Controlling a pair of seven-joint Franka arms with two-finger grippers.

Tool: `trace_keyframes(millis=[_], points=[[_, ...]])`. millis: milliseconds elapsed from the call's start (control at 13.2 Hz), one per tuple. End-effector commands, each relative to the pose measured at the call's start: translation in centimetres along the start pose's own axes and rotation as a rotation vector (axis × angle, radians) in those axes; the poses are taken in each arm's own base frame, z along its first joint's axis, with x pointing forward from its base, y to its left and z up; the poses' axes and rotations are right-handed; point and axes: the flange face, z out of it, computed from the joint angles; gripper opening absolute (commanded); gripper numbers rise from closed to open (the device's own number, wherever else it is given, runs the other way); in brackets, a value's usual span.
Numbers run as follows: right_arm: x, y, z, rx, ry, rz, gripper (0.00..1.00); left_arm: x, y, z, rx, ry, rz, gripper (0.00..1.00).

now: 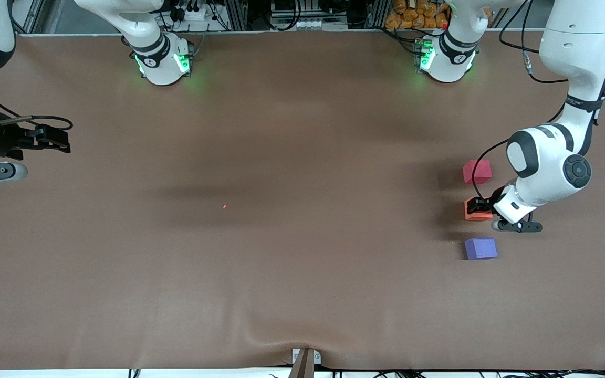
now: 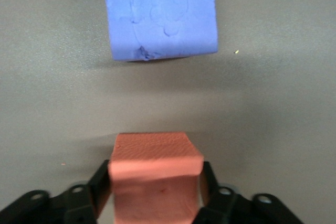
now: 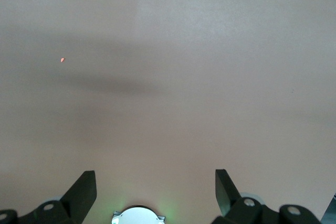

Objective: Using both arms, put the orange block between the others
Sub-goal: 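Lower the orange cube between the pink and purple cubes, then open the left gripper and lift it away from the cubes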

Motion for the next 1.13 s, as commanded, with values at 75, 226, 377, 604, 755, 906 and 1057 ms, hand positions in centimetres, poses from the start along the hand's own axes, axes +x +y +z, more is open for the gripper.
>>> trace_keyframes(millis=[75,226,377,604,755,906,1057], points=[[-0.1,-0.2,-0.1,0.001,0.004,-0.007,1.0,0.0,0.3,-0.5,-0.016,0.011,0.011,1.0],[-0.2,0.2,-0.1,0.005,0.002,-0.005,1.0,0.0,0.7,-2.0,-0.02,0.008,0.016,1.0],[-0.5,0.5,-0.3,0.005,0.001,0.002,1.0,0.0,1.0,-4.8,-0.028,0.018,0.02,1.0],[-1.2,0.1,-1.0,0.007,-0.008,0.0,1.0,0.1,1.9,-9.7,-0.028,0.069,0.038,1.0],[-2.0,-0.4,-2.3,0.048,0.004,-0.009,1.0,-0.4,2.5,-14.1,-0.008,0.072,0.07,1.0],[-2.7,-0.8,-3.7,0.122,0.031,-0.017,1.0,-0.8,2.9,-18.3,0.017,0.065,0.037,1.0],[-2.9,-0.9,-4.6,0.117,0.051,-0.021,1.0,-0.9,3.8,-21.6,0.081,0.017,0.062,1.0]])
